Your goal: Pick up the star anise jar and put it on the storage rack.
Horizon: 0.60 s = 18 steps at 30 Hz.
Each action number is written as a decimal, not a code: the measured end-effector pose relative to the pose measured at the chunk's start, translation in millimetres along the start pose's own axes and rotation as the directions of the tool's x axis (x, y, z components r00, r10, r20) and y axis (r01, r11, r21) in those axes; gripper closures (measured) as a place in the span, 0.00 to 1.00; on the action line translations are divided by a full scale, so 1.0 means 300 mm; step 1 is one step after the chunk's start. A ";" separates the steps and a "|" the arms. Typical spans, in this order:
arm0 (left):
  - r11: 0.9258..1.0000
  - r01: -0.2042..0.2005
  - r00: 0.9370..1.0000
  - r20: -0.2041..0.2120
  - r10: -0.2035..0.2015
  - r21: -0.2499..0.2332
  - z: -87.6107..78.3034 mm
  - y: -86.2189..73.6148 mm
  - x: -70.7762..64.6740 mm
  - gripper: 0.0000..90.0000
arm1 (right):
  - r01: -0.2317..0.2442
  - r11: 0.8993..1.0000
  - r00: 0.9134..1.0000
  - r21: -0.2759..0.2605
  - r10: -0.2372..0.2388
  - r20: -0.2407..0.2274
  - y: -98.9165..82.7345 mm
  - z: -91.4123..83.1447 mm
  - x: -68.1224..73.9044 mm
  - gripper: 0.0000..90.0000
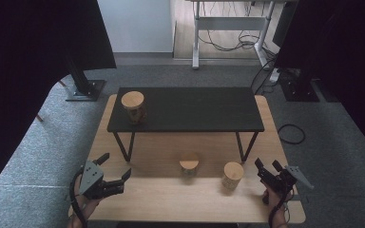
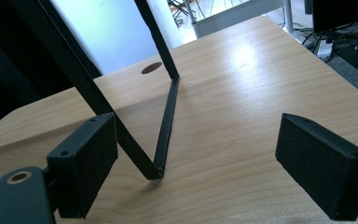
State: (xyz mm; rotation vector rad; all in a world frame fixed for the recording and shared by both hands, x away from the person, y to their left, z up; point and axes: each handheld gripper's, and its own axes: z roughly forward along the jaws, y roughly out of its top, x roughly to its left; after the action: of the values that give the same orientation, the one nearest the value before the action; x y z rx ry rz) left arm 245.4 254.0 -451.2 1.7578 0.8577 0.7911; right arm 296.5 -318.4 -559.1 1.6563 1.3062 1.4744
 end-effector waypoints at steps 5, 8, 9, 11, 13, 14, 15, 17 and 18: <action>0.998 0.002 1.000 0.021 -0.003 0.060 0.029 -0.080 -0.019 0.09 | -0.002 1.000 1.000 0.000 0.002 0.001 0.000 -0.001 0.000 0.14; 0.997 0.023 0.999 0.038 -0.026 0.079 0.042 -0.119 -0.024 0.09 | -0.002 1.000 1.000 -0.002 0.002 0.002 -0.001 -0.002 0.000 0.14; 0.996 0.032 0.998 0.044 -0.036 0.082 0.045 -0.130 -0.023 0.09 | -0.003 1.000 1.000 -0.002 0.003 0.002 -0.001 -0.002 0.000 0.14; 0.994 0.062 0.996 0.054 -0.067 0.086 0.052 -0.155 -0.018 0.10 | -0.003 1.000 1.000 -0.002 0.003 0.004 -0.001 -0.002 0.000 0.14; 0.992 0.089 0.994 0.061 -0.095 0.093 0.058 -0.176 -0.012 0.10 | -0.003 1.000 1.000 -0.002 0.003 0.004 -0.001 -0.002 0.000 0.14; 0.990 0.096 0.993 0.062 -0.103 0.104 0.063 -0.187 -0.008 0.10 | -0.003 1.000 1.000 -0.001 0.003 0.004 -0.001 -0.002 0.000 0.14; 0.989 0.101 0.992 0.058 -0.108 0.112 0.068 -0.196 -0.006 0.10 | -0.002 1.000 1.000 0.000 0.002 0.004 -0.001 -0.001 0.000 0.14; 0.985 0.126 0.989 0.056 -0.133 0.117 0.075 -0.213 0.002 0.10 | -0.001 1.000 1.000 0.001 0.001 0.003 0.000 0.000 0.001 0.14; 0.983 0.139 0.987 0.060 -0.147 0.120 0.077 -0.219 0.006 0.10 | -0.001 1.000 1.000 0.001 0.001 0.002 0.000 0.000 0.001 0.14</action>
State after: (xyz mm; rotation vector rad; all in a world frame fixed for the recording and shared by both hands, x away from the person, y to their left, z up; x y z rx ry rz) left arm 252.8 261.7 -520.2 1.7908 0.9875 0.5938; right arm 296.4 -318.1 -559.1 1.6590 1.3057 1.4723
